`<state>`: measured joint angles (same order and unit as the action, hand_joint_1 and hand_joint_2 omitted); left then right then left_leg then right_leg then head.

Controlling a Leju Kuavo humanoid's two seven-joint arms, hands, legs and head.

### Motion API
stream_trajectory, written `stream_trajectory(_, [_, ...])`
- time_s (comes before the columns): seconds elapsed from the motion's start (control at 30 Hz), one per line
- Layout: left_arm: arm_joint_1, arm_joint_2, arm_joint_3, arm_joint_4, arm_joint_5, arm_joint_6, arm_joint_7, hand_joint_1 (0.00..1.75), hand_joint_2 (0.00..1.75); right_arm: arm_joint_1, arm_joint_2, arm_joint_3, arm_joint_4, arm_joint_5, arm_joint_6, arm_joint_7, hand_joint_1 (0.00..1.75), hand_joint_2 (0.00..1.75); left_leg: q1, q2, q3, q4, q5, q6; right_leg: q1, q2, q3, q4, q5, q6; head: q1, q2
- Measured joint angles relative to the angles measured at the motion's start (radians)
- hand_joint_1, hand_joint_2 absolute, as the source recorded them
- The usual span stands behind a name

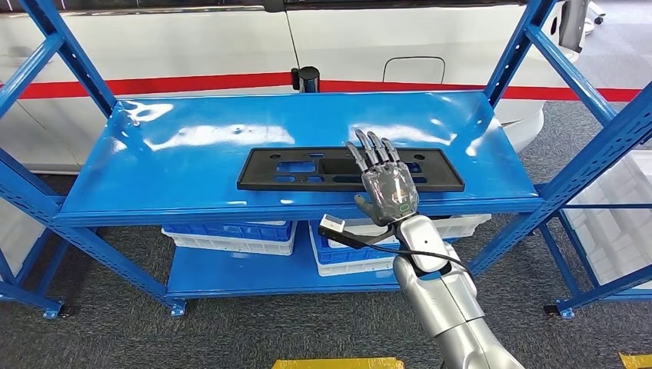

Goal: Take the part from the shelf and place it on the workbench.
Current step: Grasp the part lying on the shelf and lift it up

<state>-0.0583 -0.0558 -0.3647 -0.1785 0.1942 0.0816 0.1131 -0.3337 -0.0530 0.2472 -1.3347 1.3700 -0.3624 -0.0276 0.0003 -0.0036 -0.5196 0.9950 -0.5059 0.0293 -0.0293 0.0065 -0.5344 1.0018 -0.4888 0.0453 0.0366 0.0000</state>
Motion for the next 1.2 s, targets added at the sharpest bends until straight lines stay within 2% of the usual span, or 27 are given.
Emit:
stream_trajectory(0.33, [0.000,0.000,-0.002,0.000,-0.003,0.000,0.000,0.00,1.75,-0.038,0.001,0.000,0.091,-0.005,-0.003,0.021,0.00,1.75,0.000,0.000,0.000,0.000,0.000,0.000,0.000,0.000,0.000,0.000,0.000,0.000,0.000,0.000])
stream_trajectory(0.7, [-0.002,0.004,-0.011,0.000,-0.016,-0.009,-0.001,0.00,1.75,-0.148,0.023,-0.035,0.303,0.012,-0.029,0.067,0.00,1.75,0.000,0.000,0.000,0.000,0.000,0.000,0.000,0.000,0.000,0.000,0.000,0.000,0.000,0.000])
stream_trajectory(0.83, [-0.003,0.006,-0.023,0.000,-0.021,-0.016,-0.003,0.00,1.75,-0.187,0.028,-0.058,0.377,0.024,-0.050,0.074,1.74,1.75,0.000,0.000,0.000,0.000,0.000,0.000,0.000,0.000,0.000,0.000,0.000,0.000,0.000,0.000])
stream_trajectory(1.2, [-0.005,0.010,-0.029,0.000,-0.019,-0.019,-0.027,0.00,1.75,-0.229,0.038,-0.101,0.512,0.008,-0.085,0.026,1.75,1.75,0.000,0.000,0.001,0.000,0.000,0.000,0.000,0.000,0.000,0.000,0.000,0.000,0.000,0.000])
